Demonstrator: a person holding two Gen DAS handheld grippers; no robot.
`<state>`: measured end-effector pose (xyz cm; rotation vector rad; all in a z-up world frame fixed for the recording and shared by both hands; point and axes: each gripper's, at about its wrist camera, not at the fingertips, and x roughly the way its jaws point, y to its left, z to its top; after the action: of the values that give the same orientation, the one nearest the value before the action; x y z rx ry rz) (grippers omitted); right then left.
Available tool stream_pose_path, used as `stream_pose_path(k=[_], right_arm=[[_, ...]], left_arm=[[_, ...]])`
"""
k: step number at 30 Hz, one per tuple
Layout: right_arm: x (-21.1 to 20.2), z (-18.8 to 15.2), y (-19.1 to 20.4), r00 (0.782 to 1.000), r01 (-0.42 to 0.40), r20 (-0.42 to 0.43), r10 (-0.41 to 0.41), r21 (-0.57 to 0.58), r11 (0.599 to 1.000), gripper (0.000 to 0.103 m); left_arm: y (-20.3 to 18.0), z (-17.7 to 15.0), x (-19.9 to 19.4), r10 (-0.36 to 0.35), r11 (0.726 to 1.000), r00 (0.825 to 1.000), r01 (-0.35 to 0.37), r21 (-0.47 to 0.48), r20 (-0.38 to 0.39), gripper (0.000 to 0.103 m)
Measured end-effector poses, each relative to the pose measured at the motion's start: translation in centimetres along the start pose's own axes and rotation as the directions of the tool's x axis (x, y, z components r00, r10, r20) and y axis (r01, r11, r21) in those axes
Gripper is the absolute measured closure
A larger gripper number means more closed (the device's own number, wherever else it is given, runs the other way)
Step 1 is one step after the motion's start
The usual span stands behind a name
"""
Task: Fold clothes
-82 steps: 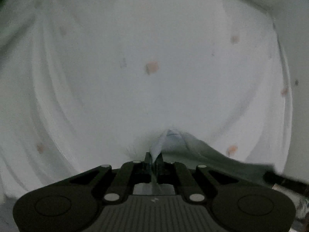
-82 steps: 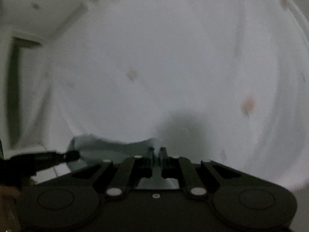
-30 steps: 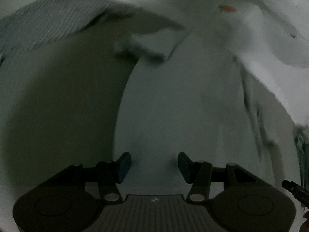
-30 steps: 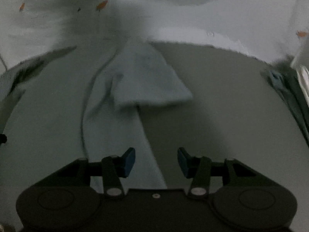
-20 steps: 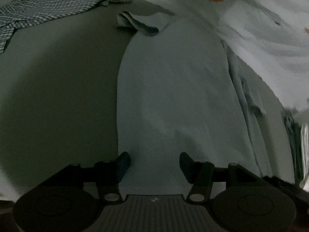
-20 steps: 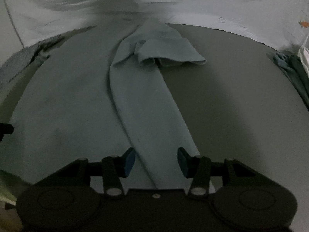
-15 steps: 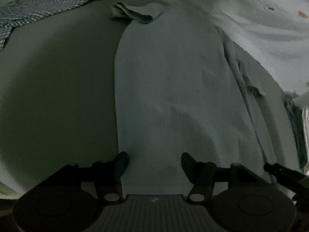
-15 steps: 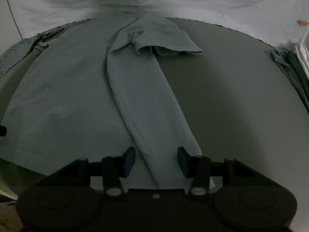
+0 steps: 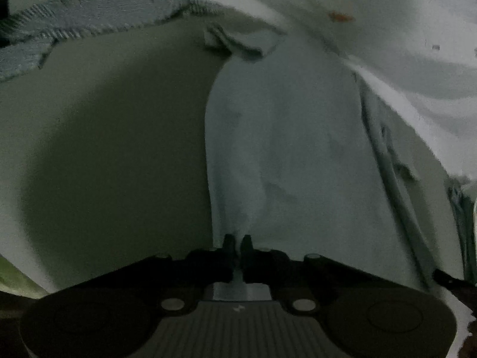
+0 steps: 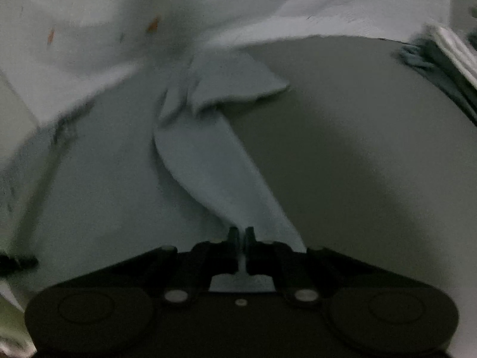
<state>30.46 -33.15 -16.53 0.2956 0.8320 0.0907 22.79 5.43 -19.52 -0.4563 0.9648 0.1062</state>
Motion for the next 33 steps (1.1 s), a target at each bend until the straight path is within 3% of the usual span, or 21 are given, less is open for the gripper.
stream_pose_path(k=[4,6,8,10,13,18,21,22,24,29,31,33], right_arm=[[-6.4,2.8,-3.1,0.988,-0.070,0.150,0.047,0.153,0.986,0.100],[-8.5,3.2,-4.3,0.983,-0.076,0.177,0.046,0.172,0.982,0.100],[-8.5,2.5,-5.3,0.990,-0.026,0.144,0.004,0.154,0.988,0.100],[-5.7,0.6,-6.7,0.999,0.021,0.040,-0.028,0.161,0.987,0.100],[-2.3,-2.0,-8.1,0.993,0.077,-0.099,-0.057,0.209,0.975,0.100],[-6.3,-1.9,-7.5,1.000,0.001,-0.010,0.001,0.231,0.973,0.100],[-4.4,-2.6,-8.0,0.995,0.057,-0.092,-0.040,0.186,0.981,0.099],[-3.2,-2.8,-8.4,0.988,0.084,-0.140,-0.060,0.179,0.980,0.099],[-2.3,-2.9,-8.5,0.982,0.109,-0.170,-0.076,0.195,0.975,0.099],[-3.1,-1.6,-8.6,0.983,0.156,-0.126,-0.132,0.206,0.966,0.084],[-3.1,-0.8,-8.9,0.984,0.168,-0.099,-0.149,0.221,0.961,0.081],[-3.0,0.1,-9.2,0.983,0.179,-0.071,-0.167,0.233,0.956,0.071]], left_arm=[[-0.5,1.5,-5.3,0.027,0.999,0.994,-0.031,0.038,0.102,0.098],[-0.7,1.8,-7.0,0.046,0.997,0.991,-0.054,0.053,0.129,0.098],[-0.2,1.1,-6.6,0.064,0.996,0.991,-0.071,0.056,0.120,0.098],[0.5,-0.1,-4.2,0.067,0.998,0.995,-0.068,0.012,0.069,0.098],[0.8,-1.6,-2.1,0.118,0.993,0.993,-0.118,-0.023,0.014,0.098],[-0.1,-1.1,-5.5,0.102,0.995,0.992,-0.101,-0.015,0.068,0.097],[0.4,-2.0,-2.6,0.146,0.989,0.989,-0.146,-0.010,-0.007,0.097],[0.9,-2.3,-1.3,0.138,0.989,0.989,-0.141,-0.052,-0.057,0.097],[1.4,-2.4,-1.1,0.121,0.985,0.990,-0.129,-0.115,-0.072,0.095],[1.3,-0.4,-3.2,0.110,0.984,0.993,-0.101,-0.146,0.054,0.086],[1.0,0.7,-4.1,0.087,0.987,0.989,-0.069,-0.147,0.121,0.071],[0.6,2.5,-3.9,0.040,0.989,0.982,-0.012,-0.151,0.185,0.062]])
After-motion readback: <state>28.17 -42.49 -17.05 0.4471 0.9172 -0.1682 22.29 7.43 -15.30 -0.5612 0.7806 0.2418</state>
